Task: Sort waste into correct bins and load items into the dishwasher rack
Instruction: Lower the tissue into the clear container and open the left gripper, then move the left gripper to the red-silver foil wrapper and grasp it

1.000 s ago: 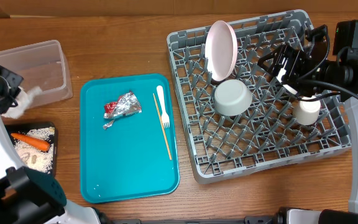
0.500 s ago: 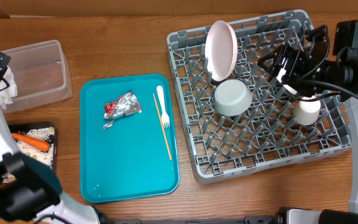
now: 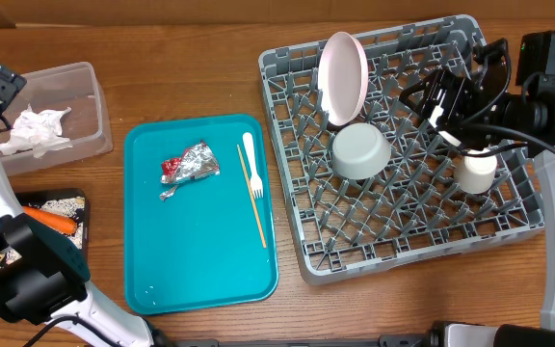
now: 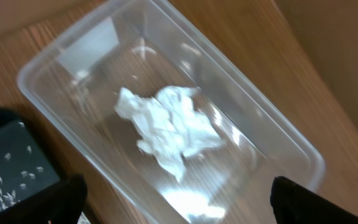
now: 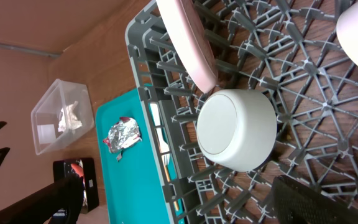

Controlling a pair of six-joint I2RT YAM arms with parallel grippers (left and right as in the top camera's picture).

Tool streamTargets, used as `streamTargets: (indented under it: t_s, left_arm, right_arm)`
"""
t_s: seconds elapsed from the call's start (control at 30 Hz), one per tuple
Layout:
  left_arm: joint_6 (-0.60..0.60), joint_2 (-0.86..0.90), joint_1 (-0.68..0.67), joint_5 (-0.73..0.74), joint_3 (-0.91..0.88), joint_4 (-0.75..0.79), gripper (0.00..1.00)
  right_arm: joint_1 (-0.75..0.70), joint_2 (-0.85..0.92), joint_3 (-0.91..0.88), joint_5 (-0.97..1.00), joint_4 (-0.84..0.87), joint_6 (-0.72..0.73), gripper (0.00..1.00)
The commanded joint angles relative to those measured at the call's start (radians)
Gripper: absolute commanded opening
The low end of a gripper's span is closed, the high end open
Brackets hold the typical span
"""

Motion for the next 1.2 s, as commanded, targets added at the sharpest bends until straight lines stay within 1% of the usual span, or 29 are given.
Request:
streamTargets:
  t_s: [0.0, 0.03, 0.07, 0.13, 0.2, 0.23, 0.33, 0.43, 0.47, 0.5, 0.63, 0.7, 0.77, 0.87, 1.0, 1.07, 1.17]
  left_arm:
    - [0.018, -0.045, -0.010, 0.233, 0.114, -0.086, 0.97]
    - [0.018, -0.049, -0.014, 0.307, 0.134, -0.109, 0.97]
    - [0.016, -0.055, -0.030, 0.443, 0.160, -0.148, 0.97]
    - [0.015, -0.056, -0.059, 0.554, 0.164, -0.178, 0.97]
    - [0.019, -0.051, -0.105, 0.587, 0.162, -0.218, 0.96]
    - [0.043, -0.046, -0.166, 0.566, 0.158, -0.277, 0.96]
    - [0.062, -0.039, -0.286, 0.479, 0.129, -0.327, 0.96]
    - [0.087, -0.029, -0.404, 0.382, 0.098, -0.328, 0.95]
    - [0.112, -0.024, -0.451, 0.340, 0.089, -0.322, 0.94]
    - [0.170, -0.002, -0.531, 0.259, 0.084, -0.310, 0.93]
    - [0.266, 0.050, -0.632, 0.094, 0.084, -0.307, 0.93]
    - [0.288, 0.083, -0.660, -0.027, 0.084, -0.324, 0.93]
    - [0.343, 0.122, -0.674, -0.096, 0.084, -0.353, 0.93]
    - [0.431, 0.185, -0.676, -0.079, 0.084, -0.392, 0.94]
    - [0.560, 0.249, -0.676, -0.035, 0.084, -0.405, 0.94]
    - [0.605, 0.273, -0.670, -0.013, 0.084, -0.404, 0.94]
    - [0.709, 0.298, -0.656, 0.064, 0.083, -0.410, 0.93]
  right_arm:
    - [0.002, -0.003, 0.005, 0.004, 0.005, -0.007, 1.00]
    - [0.002, -0.003, 0.005, 0.004, 0.005, -0.007, 1.00]
    - [0.002, -0.003, 0.005, 0.004, 0.005, -0.007, 1.00]
    - [0.002, -0.003, 0.005, 0.004, 0.005, -0.007, 1.00]
    - [0.002, -0.003, 0.005, 0.004, 0.005, -0.007, 1.00]
    - [0.002, -0.003, 0.005, 0.004, 0.005, -0.007, 1.00]
    - [0.002, -0.003, 0.005, 0.004, 0.005, -0.007, 1.00]
    - [0.002, -0.003, 0.005, 0.004, 0.005, -0.007, 1.00]
    - [0.002, -0.003, 0.005, 0.004, 0.005, -0.007, 1.00]
    - [0.002, -0.003, 0.005, 0.004, 0.005, -0.007, 1.00]
    - [0.002, -0.003, 0.005, 0.004, 0.005, -0.007, 1.00]
    - [0.002, -0.003, 0.005, 0.004, 0.005, -0.007, 1.00]
    - [0.002, -0.003, 0.005, 0.004, 0.005, -0.007, 1.00]
    - [0.002, -0.003, 0.005, 0.004, 0.005, -0.007, 1.00]
    - [0.002, -0.003, 0.005, 0.004, 0.005, -0.008, 1.00]
    - [0.002, -0.003, 0.005, 0.004, 0.005, -0.007, 1.00]
    - [0.002, -0.003, 0.005, 0.004, 0.005, -0.007, 1.00]
